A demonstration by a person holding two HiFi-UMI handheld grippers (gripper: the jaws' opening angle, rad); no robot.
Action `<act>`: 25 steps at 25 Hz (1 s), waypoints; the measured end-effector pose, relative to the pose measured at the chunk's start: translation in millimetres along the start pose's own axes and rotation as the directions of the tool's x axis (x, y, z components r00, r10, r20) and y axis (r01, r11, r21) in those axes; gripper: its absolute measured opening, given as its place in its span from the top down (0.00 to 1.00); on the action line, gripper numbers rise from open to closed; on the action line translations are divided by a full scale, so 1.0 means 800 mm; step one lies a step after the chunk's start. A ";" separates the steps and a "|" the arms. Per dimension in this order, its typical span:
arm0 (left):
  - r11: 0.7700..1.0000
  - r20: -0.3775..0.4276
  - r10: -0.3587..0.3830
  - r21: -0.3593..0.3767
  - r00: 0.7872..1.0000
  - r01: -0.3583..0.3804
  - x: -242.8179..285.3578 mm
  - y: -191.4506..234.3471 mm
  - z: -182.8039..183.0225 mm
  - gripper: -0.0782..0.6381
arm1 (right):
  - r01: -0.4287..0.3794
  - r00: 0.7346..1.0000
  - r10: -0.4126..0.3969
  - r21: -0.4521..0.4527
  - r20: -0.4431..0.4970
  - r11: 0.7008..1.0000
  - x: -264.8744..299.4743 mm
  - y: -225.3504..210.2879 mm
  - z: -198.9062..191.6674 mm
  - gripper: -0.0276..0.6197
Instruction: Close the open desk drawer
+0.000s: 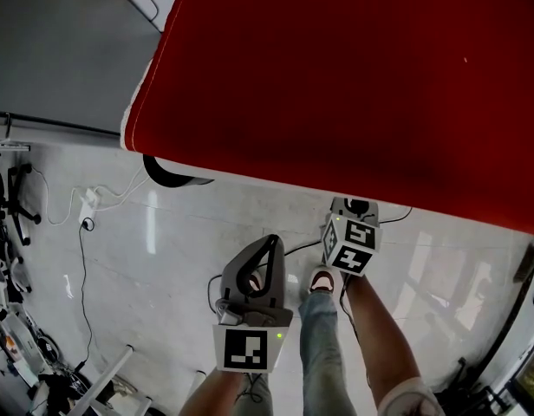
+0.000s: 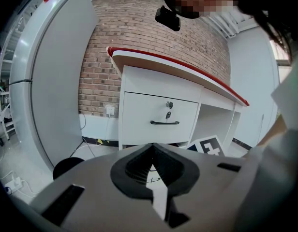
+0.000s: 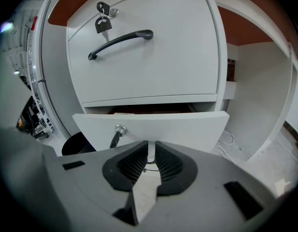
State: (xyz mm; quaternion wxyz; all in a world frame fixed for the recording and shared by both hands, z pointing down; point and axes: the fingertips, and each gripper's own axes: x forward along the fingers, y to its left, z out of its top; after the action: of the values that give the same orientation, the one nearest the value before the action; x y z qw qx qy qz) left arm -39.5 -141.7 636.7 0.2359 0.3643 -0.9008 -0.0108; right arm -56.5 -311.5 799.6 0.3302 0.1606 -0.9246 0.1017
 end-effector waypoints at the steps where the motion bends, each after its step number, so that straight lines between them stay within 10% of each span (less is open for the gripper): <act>1: 1.000 -0.001 0.001 0.001 1.000 -0.001 0.000 0.000 0.000 0.88 | -0.001 1.000 0.001 -0.004 0.001 1.000 0.002 0.000 0.001 0.89; 25: 1.000 0.003 0.013 -0.013 1.000 -0.013 0.007 0.007 0.000 0.88 | -0.005 1.000 0.005 -0.023 -0.016 1.000 0.021 -0.005 0.017 0.91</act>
State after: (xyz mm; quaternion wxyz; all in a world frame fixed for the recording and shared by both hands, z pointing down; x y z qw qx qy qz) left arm -46.8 -141.6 639.9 0.2372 0.3568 -0.9034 -0.0159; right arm -75.3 -322.8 800.8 0.3393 0.1535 -0.9234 0.0930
